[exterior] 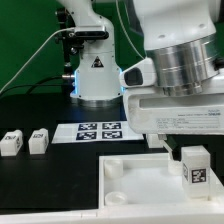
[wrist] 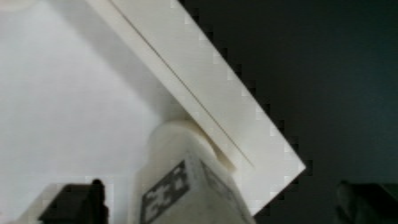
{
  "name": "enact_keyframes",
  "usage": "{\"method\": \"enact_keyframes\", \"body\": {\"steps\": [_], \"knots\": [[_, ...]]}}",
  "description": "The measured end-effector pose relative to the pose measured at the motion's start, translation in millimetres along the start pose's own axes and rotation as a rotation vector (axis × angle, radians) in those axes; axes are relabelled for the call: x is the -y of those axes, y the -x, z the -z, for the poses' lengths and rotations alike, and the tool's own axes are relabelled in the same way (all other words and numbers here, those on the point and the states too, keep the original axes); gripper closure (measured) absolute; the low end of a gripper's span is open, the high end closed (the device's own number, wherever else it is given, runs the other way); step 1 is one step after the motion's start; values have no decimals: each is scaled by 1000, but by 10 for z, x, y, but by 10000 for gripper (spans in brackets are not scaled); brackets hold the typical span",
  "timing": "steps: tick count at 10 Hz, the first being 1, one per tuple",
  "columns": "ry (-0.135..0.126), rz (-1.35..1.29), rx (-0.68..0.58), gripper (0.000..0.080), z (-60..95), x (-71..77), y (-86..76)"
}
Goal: Assemble one leg
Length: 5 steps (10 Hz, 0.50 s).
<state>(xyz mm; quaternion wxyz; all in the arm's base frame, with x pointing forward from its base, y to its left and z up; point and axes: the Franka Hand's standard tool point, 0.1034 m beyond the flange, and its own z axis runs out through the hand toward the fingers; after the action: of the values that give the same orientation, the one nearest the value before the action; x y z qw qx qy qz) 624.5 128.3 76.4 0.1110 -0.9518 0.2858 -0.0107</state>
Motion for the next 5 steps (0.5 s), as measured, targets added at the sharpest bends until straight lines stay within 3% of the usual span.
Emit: {"method": "enact_keyframes", "body": {"steps": [3,4,5], "knots": [[6,331,4,150,-1,-35,-22],[34,490,22,150,22,-81,-77],[40,608,20,150,56,-103,-167]]}}
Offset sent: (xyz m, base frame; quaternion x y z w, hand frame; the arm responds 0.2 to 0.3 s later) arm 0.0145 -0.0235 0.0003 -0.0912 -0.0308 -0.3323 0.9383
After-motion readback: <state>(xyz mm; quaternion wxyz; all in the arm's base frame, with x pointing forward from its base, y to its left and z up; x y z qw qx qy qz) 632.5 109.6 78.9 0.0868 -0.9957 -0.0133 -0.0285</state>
